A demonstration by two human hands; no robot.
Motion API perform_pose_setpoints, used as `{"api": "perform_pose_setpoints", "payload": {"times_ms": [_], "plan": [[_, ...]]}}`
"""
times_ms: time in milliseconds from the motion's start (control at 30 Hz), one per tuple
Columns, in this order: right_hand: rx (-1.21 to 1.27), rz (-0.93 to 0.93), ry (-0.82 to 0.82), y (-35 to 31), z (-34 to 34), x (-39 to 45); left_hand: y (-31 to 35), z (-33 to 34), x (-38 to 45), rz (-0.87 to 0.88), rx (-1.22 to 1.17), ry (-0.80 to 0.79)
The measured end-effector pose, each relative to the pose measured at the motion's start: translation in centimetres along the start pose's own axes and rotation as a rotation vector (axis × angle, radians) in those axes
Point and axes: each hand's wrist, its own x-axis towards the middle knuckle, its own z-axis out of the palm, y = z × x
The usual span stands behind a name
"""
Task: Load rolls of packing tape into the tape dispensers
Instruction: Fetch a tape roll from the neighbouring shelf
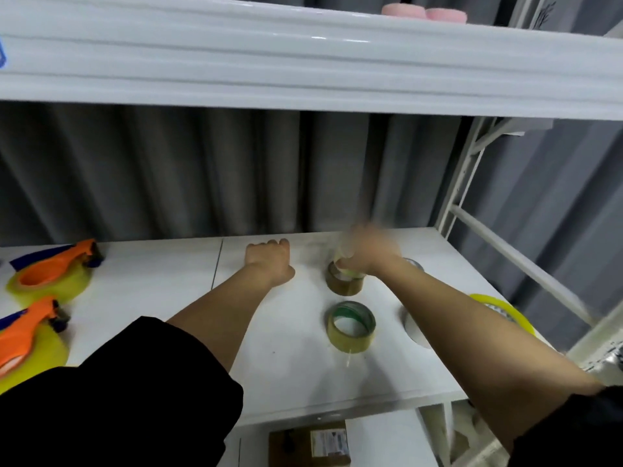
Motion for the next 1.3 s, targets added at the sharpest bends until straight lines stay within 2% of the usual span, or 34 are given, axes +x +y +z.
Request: {"api": "perform_pose_setpoints", "payload": {"times_ms": [367,633,1033,1300], "plan": [[0.019,0.064,0.005,3.2,0.7,0.5,2.8,0.0,2.6,0.073,0.061,0.002],[0.035,0.096,0.021,9.6,0.1,1.4,8.0,-1.1,4.0,0.1,0.106,-0.002],[-0.064,-0.047,-0.057,25.1,-0.1,3.5,24.4,-1.3,5.2,-0.042,-0.041,-0.025],[-0.022,-0.086,-0.1,30.3,0.2,4.1,31.0,-1.1,5.2,0.012,-0.056,-0.036]]}}
